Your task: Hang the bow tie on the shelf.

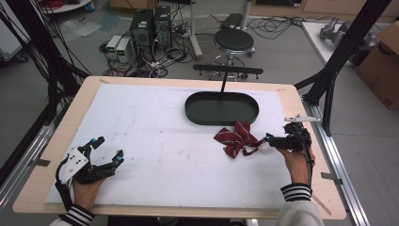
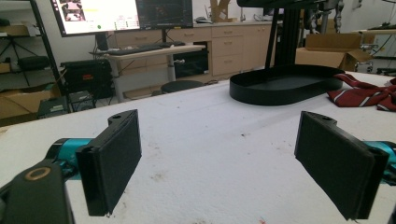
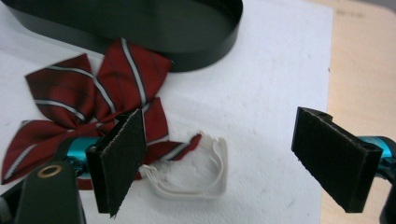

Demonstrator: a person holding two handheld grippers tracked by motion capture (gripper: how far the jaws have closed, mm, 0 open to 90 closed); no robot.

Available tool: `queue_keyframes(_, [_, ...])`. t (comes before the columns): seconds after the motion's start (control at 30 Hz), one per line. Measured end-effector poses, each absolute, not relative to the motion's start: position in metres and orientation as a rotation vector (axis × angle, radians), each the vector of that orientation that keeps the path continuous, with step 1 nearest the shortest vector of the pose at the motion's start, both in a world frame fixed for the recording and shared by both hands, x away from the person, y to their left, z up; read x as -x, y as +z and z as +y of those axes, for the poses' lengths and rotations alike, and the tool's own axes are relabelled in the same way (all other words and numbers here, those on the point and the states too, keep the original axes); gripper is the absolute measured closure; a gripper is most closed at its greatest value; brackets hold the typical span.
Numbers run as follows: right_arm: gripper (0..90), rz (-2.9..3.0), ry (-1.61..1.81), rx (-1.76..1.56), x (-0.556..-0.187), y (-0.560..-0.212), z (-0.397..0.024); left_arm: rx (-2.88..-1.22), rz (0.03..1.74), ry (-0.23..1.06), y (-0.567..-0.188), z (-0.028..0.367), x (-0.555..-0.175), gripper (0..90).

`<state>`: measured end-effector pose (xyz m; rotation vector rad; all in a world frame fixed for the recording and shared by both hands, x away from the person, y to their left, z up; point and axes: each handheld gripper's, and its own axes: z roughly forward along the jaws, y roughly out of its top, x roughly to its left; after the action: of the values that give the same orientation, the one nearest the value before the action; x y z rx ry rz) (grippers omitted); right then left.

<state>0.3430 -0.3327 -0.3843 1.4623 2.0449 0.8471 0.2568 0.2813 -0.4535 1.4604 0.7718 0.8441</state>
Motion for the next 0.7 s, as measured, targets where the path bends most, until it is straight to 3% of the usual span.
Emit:
queue_keyframes(0.2, [18.9,2.107,0.837,-1.49,-0.351,-0.391,-0.337,-1.459,0.773,0.846,-0.454,0.281,-0.257,15.1])
queue_keyframes(0.7, [48.4,2.212,0.699,-1.545,-0.367,-0.403,-0.337,-1.46,0.774,0.846,-0.454,0.281,-0.257,15.1])
